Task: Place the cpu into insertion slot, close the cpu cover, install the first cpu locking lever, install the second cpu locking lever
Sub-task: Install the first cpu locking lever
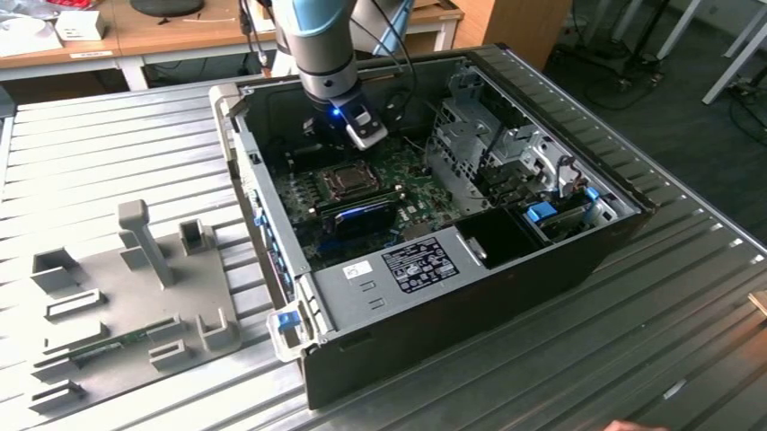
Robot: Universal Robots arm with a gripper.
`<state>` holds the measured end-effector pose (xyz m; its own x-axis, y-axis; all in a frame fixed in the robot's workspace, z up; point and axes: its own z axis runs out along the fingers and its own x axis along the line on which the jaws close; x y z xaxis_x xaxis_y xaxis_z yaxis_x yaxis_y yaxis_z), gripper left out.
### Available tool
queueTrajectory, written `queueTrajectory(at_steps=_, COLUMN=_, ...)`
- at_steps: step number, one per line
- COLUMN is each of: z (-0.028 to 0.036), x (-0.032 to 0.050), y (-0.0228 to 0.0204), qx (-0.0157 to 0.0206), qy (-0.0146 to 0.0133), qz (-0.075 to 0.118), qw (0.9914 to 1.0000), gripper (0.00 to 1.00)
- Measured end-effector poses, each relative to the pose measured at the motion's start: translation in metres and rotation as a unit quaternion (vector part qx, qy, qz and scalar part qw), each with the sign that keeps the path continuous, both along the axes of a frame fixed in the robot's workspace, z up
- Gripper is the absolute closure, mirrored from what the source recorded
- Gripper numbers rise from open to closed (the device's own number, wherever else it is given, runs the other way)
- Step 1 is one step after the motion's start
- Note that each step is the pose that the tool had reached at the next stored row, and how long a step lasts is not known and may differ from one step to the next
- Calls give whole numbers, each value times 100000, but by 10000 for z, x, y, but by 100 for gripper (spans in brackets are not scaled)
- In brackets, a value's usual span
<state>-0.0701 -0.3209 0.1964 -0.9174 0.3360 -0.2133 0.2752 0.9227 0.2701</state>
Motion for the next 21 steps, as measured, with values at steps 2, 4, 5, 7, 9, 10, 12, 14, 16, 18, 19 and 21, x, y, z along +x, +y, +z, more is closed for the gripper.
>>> queueTrajectory(at_steps=2, z=-7, x=-1, y=0, qx=0, qy=0, qz=-5, qw=100000, gripper=89)
queueTrajectory(at_steps=4, z=-14, x=-2, y=-3, qx=-3, qy=4, qz=-11, qw=100000, gripper=89)
queueTrajectory(at_steps=5, z=-17, x=-2, y=-4, qx=0, qy=1, qz=-12, qw=100000, gripper=89)
queueTrajectory(at_steps=7, z=-22, x=-3, y=-7, qx=-5, qy=-1, qz=-6, qw=100000, gripper=89)
queueTrajectory(at_steps=9, z=-29, x=-4, y=-9, qx=-27, qy=-3, qz=-10, qw=100000, gripper=89)
queueTrajectory(at_steps=10, z=-32, x=-4, y=-9, qx=-52, qy=-3, qz=0, qw=100000, gripper=89)
queueTrajectory(at_steps=12, z=-38, x=-7, y=-10, qx=-115, qy=-1, qz=0, qw=100000, gripper=89)
queueTrajectory(at_steps=14, z=-44, x=-9, y=-10, qx=-207, qy=-4, qz=-7, qw=100000, gripper=89)
queueTrajectory(at_steps=16, z=-51, x=-12, y=-11, qx=-290, qy=-1, qz=-5, qw=100000, gripper=89)
queueTrajectory(at_steps=18, z=-58, x=-15, y=-11, qx=-355, qy=11, qz=-6, qw=99999, gripper=89)
queueTrajectory(at_steps=19, z=-61, x=-17, y=-12, qx=-372, qy=13, qz=-6, qw=99999, gripper=89)
queueTrajectory(at_steps=21, z=-66, x=-18, y=-11, qx=-374, qy=12, qz=-2, qw=99999, gripper=89)
